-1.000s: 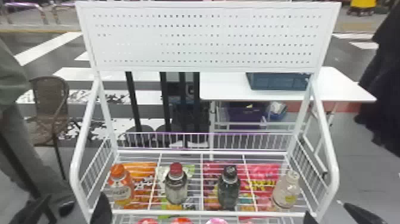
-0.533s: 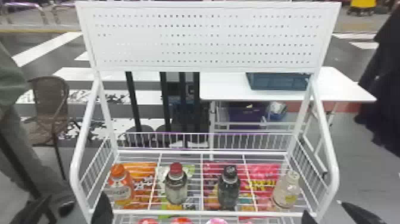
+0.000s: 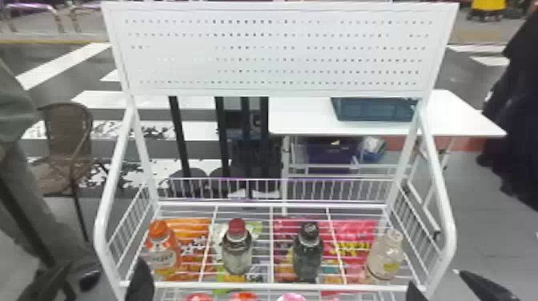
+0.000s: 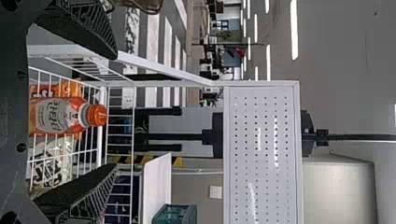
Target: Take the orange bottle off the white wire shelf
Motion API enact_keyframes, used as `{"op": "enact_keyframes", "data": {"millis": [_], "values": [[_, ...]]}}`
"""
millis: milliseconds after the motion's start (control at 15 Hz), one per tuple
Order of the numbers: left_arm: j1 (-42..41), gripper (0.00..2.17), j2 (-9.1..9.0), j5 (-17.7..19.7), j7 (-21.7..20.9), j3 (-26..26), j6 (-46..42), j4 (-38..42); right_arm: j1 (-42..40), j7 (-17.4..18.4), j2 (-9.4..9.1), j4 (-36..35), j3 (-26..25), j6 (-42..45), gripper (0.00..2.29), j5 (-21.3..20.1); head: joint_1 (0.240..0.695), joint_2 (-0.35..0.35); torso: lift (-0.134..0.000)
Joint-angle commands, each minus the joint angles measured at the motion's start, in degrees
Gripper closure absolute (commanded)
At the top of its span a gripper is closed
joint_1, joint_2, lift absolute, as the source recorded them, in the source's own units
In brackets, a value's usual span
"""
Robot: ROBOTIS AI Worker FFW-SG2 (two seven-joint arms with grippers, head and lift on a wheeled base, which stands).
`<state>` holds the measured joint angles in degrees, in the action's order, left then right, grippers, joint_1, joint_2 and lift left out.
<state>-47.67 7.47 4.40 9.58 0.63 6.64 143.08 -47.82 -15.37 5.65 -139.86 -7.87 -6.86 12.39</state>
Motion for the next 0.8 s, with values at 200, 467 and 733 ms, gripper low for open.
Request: {"op": "enact_keyframes", "data": {"millis": [200, 467, 733], "values": [[0.04, 0.07, 0.09, -0.7, 0.0, -0.89, -1.41, -2.46, -0.08, -0.01, 0.15, 0.2, 0.05, 0.04, 0.15, 0.0, 0.499, 0.0, 0.0], [1.53, 0.08, 0.53, -0.97, 0.53, -2.04, -4.39, -8.08, -0.08, -0.01, 0.15, 0.29, 0.05, 0.04, 0.15, 0.0, 0.499, 0.0, 0.0], [4.61, 0.08, 0.79, -1.67, 0.62, -4.23, -11.25, -16.08, -0.16, -0.01, 0.15, 0.29, -0.04, 0.04, 0.15, -0.09, 0.499, 0.0, 0.0]]}}
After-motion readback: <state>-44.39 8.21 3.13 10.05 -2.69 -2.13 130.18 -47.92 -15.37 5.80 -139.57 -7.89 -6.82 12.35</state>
